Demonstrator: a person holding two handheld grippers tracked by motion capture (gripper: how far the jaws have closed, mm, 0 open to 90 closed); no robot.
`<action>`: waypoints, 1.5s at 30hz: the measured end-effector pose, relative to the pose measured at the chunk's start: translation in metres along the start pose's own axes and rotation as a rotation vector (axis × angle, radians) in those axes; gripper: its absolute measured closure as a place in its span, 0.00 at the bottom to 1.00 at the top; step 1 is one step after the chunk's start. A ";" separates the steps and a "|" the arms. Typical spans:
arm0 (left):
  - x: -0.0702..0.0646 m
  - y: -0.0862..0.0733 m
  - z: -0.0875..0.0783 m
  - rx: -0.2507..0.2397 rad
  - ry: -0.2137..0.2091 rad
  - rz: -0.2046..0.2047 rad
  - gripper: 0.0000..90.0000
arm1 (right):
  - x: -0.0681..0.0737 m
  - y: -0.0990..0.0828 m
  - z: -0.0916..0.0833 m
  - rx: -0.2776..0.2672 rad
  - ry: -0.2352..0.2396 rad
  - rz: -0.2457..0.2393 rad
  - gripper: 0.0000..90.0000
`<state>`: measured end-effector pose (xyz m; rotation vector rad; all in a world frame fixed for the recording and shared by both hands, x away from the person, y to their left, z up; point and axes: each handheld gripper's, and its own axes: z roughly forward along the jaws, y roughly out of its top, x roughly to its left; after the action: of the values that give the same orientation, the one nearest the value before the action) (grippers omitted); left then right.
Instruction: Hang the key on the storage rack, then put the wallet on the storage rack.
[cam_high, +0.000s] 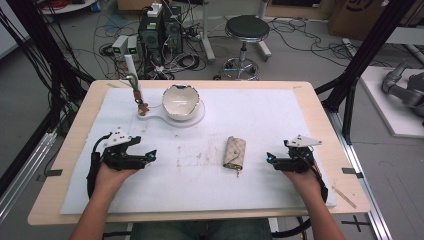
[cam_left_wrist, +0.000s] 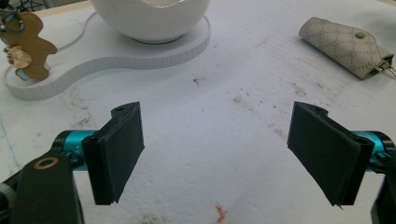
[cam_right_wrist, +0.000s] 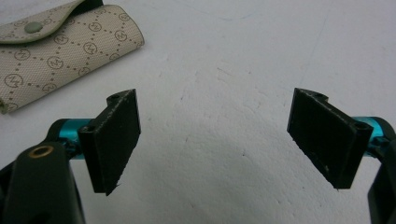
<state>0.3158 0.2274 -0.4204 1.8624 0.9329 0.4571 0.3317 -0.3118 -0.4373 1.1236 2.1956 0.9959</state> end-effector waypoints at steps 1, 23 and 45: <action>0.001 0.000 0.000 0.001 0.002 -0.002 0.21 | 0.000 0.000 0.000 0.001 -0.001 0.002 0.19; -0.010 0.003 0.004 0.013 -0.003 -0.008 0.21 | -0.003 -0.003 -0.005 -0.006 -0.003 0.005 0.19; -0.077 0.036 0.065 0.100 -0.107 0.065 0.18 | -0.006 -0.015 -0.020 -0.016 -0.013 0.013 0.19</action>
<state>0.3235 0.1211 -0.4123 1.9926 0.8383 0.3515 0.3140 -0.3300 -0.4360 1.1360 2.1683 1.0073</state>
